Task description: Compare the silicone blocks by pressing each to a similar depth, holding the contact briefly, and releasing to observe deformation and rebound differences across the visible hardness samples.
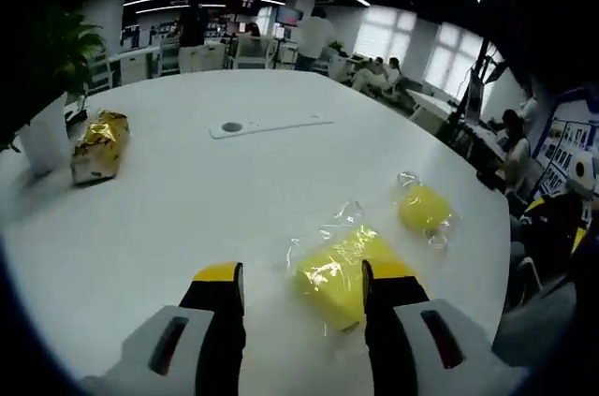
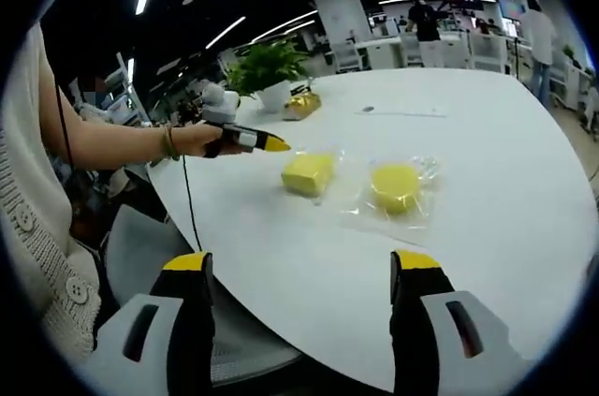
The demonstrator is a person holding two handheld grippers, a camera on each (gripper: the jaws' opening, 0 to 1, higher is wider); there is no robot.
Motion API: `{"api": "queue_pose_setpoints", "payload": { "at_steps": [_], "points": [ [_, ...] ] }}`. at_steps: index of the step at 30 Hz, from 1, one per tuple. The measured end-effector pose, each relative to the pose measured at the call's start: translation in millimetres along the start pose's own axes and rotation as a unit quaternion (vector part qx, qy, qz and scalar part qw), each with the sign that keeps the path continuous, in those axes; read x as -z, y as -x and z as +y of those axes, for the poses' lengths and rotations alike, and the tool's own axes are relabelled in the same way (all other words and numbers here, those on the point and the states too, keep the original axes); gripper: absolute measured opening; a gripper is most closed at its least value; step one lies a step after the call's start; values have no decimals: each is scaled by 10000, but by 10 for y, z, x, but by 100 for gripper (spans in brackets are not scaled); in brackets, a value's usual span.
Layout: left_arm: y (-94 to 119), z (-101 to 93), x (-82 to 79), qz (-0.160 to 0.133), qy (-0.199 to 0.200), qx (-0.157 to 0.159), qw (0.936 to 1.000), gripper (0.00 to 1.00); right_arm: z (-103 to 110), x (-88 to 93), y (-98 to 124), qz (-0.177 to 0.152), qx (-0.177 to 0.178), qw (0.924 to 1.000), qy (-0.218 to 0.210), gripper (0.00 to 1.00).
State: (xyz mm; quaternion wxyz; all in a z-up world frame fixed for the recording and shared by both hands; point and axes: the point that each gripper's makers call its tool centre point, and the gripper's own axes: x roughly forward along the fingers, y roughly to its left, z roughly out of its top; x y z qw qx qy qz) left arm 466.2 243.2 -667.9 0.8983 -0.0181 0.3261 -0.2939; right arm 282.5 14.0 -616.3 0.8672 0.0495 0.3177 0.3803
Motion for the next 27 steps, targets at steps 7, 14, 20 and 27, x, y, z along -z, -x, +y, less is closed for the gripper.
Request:
{"api": "queue_pose_setpoints", "payload": {
  "at_steps": [7,14,20,27],
  "points": [
    [434,-588,81,-249,-345,519,9977,60,133,-17,21,-62,-186,9997,141,68],
    [788,-1049,192,-482,-608,770,9940,60,159,-90,80,-321,-245,9986,351,66],
    [1010,-1269,244,-670,-626,789,9927,65,144,-75,130,-452,-292,9976,445,69],
    [1202,-1390,367,-791,-669,804,9914,68,52,-66,222,-653,-268,9966,432,74]
  ]
}}
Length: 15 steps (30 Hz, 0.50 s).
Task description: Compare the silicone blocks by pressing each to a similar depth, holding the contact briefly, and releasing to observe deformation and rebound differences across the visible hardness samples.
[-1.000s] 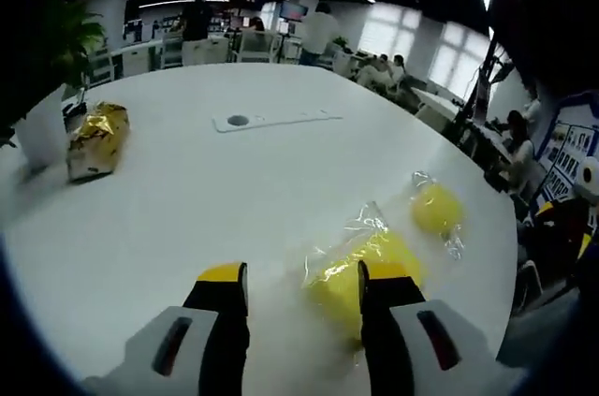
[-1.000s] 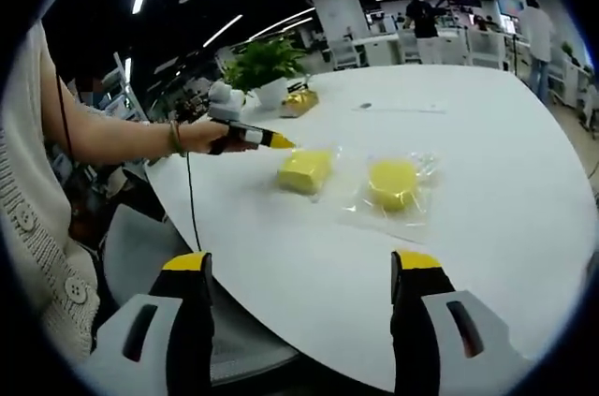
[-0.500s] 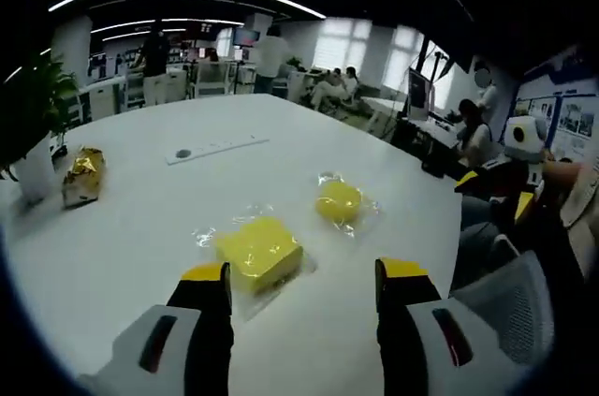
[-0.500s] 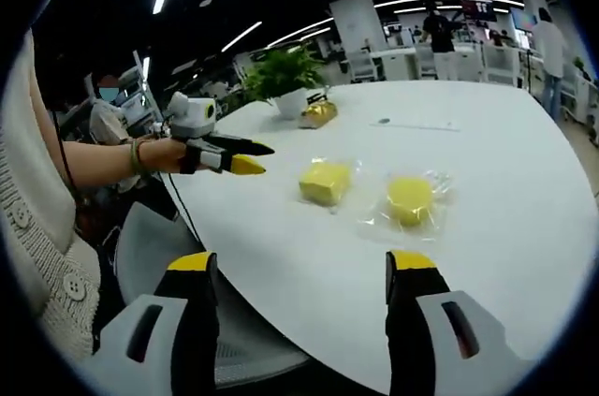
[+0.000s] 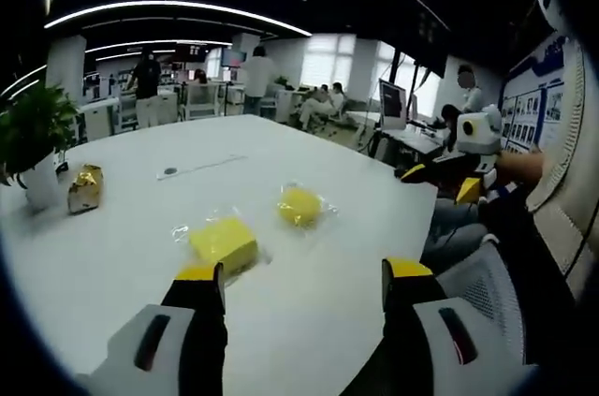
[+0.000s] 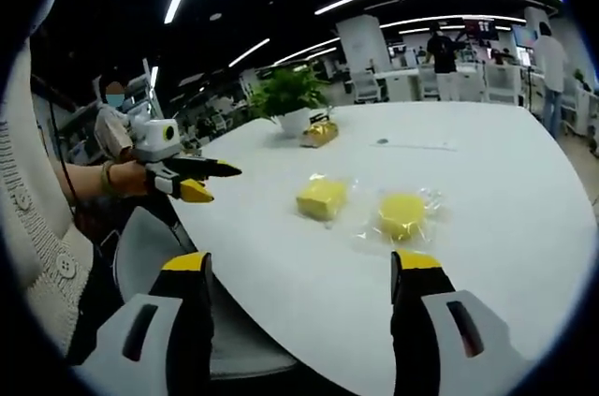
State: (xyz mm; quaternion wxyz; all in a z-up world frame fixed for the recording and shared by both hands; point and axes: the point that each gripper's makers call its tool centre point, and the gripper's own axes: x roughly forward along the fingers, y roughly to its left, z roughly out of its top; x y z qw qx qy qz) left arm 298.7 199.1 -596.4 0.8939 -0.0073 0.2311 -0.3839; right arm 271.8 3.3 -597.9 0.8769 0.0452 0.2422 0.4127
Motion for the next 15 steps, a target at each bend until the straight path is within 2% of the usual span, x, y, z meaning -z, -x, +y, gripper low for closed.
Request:
{"api": "queue_pose_setpoints", "payload": {
  "at_steps": [7,15],
  "points": [
    [100,-21,76,32,117,-30,9999,70,-97,24,85,-11,94,9999,-54,76],
    [29,-23,161,206,295,-51,9993,74,-125,95,96,82,117,9997,-204,78]
  ]
}}
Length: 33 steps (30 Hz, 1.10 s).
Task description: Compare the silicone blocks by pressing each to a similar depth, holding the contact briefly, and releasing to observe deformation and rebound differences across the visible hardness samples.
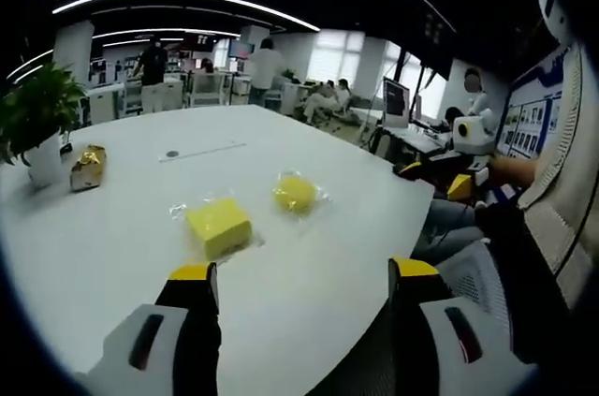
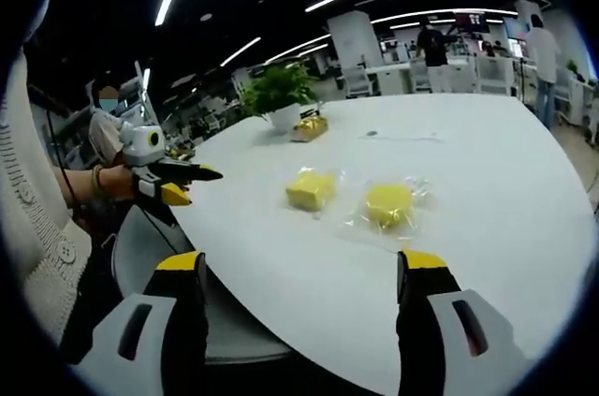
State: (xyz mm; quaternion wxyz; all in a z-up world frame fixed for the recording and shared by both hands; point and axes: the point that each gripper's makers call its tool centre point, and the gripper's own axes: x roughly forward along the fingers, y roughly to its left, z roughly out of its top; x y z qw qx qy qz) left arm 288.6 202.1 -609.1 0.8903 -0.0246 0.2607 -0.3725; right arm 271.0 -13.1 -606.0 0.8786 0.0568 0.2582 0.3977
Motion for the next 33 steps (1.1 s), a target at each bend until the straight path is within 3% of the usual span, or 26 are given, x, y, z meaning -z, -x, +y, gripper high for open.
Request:
{"api": "queue_pose_setpoints", "payload": {
  "at_steps": [7,8,11,17,22,30,33],
  "points": [
    [-62,-29,-57,-59,211,58,9997,75,-33,2,13,-71,12,9999,-89,78],
    [-87,-42,-50,-22,528,101,9986,77,-38,-4,13,-88,14,9999,-82,77],
    [-155,-41,-117,-147,972,194,9950,77,-71,-20,13,-123,23,9999,-72,77],
    [-411,58,-359,-318,1350,139,9902,73,-161,0,-6,-125,52,9997,-182,76],
    [-665,108,-560,-445,1447,153,9884,81,-211,-7,-43,-133,-1,9996,-245,76],
    [-1133,170,-697,-276,1698,309,9846,77,-361,-25,-101,-64,-41,9994,-323,74],
    [-1282,183,-692,-121,1550,306,9874,78,-426,-14,-123,-76,-29,9993,-374,74]
  ]
}}
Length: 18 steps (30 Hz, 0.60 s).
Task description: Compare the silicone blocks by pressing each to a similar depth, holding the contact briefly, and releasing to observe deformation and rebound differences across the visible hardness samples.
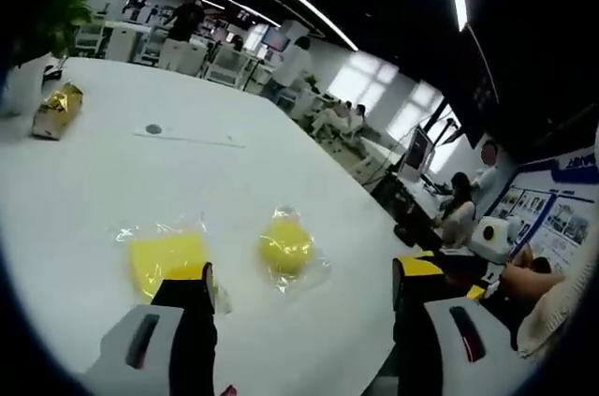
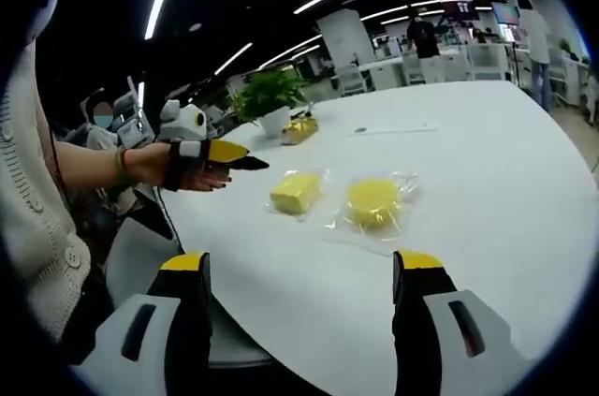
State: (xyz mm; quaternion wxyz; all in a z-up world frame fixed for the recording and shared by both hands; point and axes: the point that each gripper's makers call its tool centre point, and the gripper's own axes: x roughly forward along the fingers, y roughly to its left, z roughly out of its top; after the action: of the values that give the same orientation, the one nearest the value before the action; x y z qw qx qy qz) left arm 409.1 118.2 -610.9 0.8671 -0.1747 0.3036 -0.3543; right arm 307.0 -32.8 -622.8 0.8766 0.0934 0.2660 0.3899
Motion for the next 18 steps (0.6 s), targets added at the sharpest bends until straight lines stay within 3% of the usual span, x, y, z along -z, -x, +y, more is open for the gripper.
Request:
{"api": "queue_pose_setpoints", "payload": {
  "at_steps": [8,11,18],
  "points": [
    [-527,100,23,459,119,52,9989,79,-129,82,-59,76,17,9996,-278,73],
    [-690,142,14,520,206,29,9984,79,-144,61,-75,63,-38,9992,-397,73],
    [-1072,276,-54,492,862,-50,9950,78,-238,28,-107,81,-4,9988,-477,73]
  ]
}}
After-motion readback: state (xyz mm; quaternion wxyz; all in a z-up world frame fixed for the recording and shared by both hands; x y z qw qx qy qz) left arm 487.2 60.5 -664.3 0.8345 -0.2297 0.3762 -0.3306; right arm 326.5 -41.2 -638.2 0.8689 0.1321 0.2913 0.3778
